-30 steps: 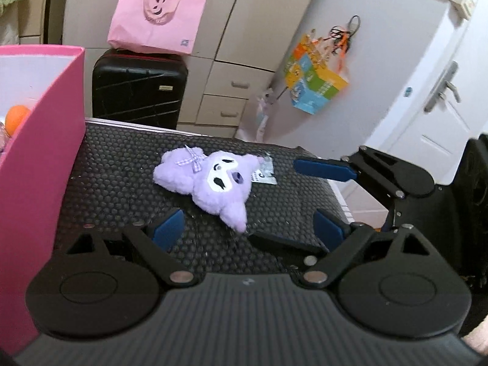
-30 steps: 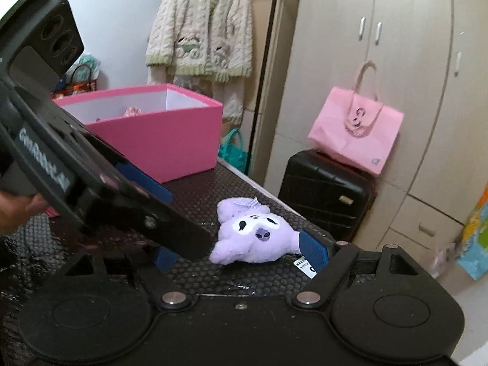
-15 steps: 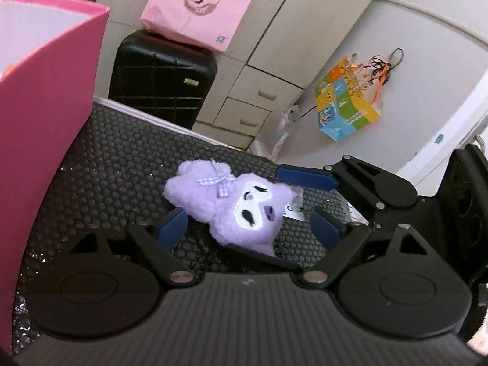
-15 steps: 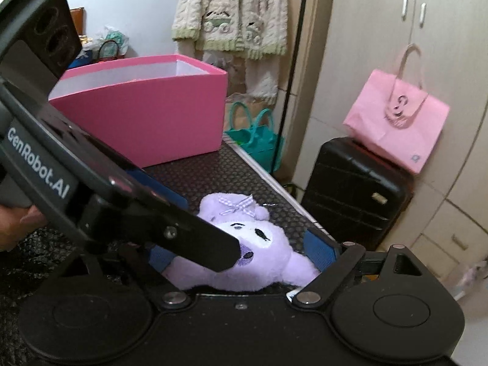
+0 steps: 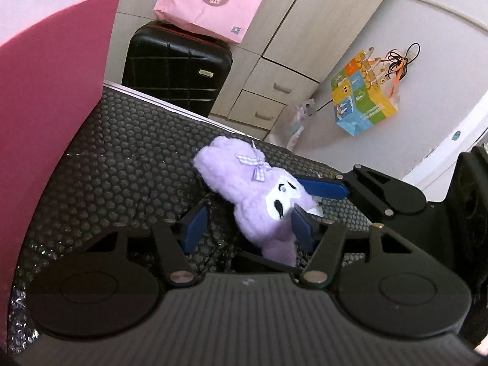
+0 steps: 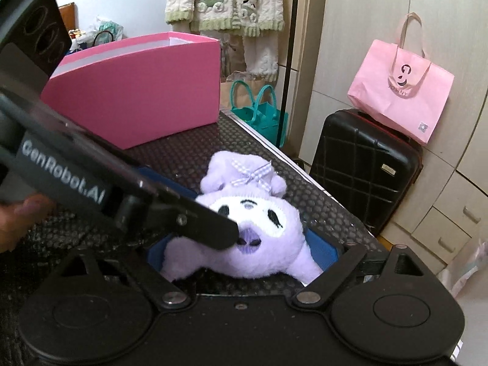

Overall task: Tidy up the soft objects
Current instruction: 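Close the left gripper on the purple bunny plush, then lift the purple bunny plush with the left gripper and carry it over the box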

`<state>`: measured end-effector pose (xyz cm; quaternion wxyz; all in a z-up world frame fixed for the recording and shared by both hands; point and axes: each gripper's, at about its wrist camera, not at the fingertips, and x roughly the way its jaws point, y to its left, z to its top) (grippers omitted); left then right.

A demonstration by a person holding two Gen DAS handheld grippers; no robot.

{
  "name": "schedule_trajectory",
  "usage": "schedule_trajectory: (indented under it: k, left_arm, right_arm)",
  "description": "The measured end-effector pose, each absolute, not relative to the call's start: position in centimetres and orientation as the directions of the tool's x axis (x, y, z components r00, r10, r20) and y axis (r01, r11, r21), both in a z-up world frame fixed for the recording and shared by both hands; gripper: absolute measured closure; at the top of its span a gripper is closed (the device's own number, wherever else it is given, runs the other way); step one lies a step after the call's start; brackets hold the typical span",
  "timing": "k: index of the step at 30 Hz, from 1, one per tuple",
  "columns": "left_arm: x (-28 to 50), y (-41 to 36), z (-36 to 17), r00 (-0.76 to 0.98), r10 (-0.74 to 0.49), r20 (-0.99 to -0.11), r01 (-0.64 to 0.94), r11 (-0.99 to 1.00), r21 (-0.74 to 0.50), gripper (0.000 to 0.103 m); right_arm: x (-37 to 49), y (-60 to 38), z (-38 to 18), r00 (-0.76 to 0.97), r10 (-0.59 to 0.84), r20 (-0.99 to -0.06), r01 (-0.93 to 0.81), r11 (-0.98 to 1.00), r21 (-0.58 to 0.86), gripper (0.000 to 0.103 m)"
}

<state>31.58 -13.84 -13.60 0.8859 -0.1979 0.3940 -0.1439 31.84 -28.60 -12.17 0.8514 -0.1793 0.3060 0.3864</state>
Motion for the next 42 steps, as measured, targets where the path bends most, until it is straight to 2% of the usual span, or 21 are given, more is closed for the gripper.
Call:
schedule_trajectory:
  k: [1, 3, 7, 11, 15, 20, 29, 33, 42]
  left_arm:
    - [31.7, -13.7, -13.7, 0.643, -0.427, -0.636, 0.103, 0.871, -0.480, 0.053]
    - [31.8, -13.3, -14.0, 0.630, -0.459, -0.627, 0.105, 0.850, -0.517, 0.056]
    - [31.5, -13.5, -14.0, 0.629, -0.463, -0.624, 0.134, 0.856, -0.499, 0.066]
    - [31.3, -13.8, -14.2, 0.626, -0.480, -0.614, 0.150, 0.847, -0.509, 0.069]
    - [30.9, -13.8, -14.1, 0.633, -0.491, -0.599, 0.165, 0.842, -0.514, 0.070]
    - [29.6, -14.5, -13.2, 0.644, -0.490, -0.588, 0.195, 0.848, -0.493, 0.070]
    - [27.9, -13.7, -12.4, 0.555, -0.562, -0.613, 0.224, 0.811, -0.541, 0.070]
    - [26.4, -13.6, -11.6, 0.506, -0.560, -0.656, 0.240, 0.822, -0.516, 0.069]
    - [22.2, -13.1, -9.9, 0.500, -0.568, -0.654, 0.314, 0.822, -0.474, 0.069]
  right_arm:
    - [31.9, -28.6, -12.2, 0.513, 0.550, -0.660, -0.766, 0.640, -0.061, 0.009]
    - [32.0, -28.5, -12.2, 0.513, 0.548, -0.660, -0.758, 0.650, -0.049, 0.009]
    - [31.7, -28.3, -12.3, 0.541, 0.532, -0.652, -0.733, 0.678, -0.055, 0.011]
    - [31.0, -28.7, -12.5, 0.568, 0.519, -0.639, -0.708, 0.704, -0.058, 0.015]
    - [30.3, -29.0, -12.3, 0.593, 0.502, -0.629, -0.677, 0.734, -0.051, 0.024]
    - [29.1, -28.9, -11.5, 0.620, 0.470, -0.628, -0.624, 0.781, -0.031, 0.028]
    - [26.5, -29.2, -10.8, 0.613, 0.451, -0.649, -0.559, 0.828, 0.046, 0.028]
    - [23.9, -28.4, -10.7, 0.616, 0.426, -0.663, -0.531, 0.846, 0.050, 0.028]
    - [19.4, -27.7, -9.7, 0.661, 0.395, -0.638, -0.457, 0.886, 0.076, 0.028]
